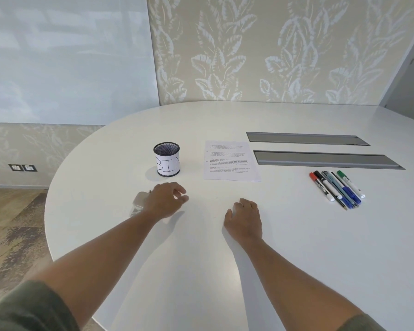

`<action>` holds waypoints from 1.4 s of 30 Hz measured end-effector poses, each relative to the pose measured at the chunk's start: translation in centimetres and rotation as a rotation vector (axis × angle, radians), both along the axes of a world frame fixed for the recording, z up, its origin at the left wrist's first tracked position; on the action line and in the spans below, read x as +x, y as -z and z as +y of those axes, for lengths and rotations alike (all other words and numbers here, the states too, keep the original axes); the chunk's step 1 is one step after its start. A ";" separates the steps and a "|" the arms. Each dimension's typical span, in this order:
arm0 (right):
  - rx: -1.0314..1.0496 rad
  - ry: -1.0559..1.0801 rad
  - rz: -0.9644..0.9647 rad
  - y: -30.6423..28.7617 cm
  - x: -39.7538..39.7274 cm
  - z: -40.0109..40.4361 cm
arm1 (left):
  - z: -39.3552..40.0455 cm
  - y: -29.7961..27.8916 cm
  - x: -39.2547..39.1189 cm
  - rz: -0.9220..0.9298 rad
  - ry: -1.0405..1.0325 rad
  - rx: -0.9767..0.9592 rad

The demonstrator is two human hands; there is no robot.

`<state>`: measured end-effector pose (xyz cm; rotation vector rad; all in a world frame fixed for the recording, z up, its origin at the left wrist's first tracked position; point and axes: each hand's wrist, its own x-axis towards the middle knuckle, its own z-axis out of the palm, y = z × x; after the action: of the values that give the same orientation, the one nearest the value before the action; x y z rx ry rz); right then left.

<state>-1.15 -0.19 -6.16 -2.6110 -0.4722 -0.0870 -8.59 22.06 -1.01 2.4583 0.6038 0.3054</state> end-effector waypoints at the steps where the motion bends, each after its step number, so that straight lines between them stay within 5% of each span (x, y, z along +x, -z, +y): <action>1: 0.003 0.002 -0.002 0.0 0.0 0.1 | -0.5 0.2 0.2 0.010 0.044 -0.007; 11: 0.008 -0.024 -0.040 -0.5 1.1 0.9 | -4.5 1.9 1.6 0.098 0.302 -0.033; 22: -0.008 -0.050 -0.073 -0.6 2.9 2.1 | -5.5 1.7 2.2 0.117 0.312 0.034; 32: -0.013 -0.096 0.099 -1.8 4.8 3.5 | -6.2 1.9 3.0 0.245 0.349 0.144; 42: 0.010 -0.064 0.154 -1.8 5.9 4.6 | -5.0 2.4 3.1 0.160 0.171 -0.184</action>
<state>4.72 4.46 -4.38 -2.5664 -0.4987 0.1312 -5.53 17.09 -3.42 2.3502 0.4604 -0.0148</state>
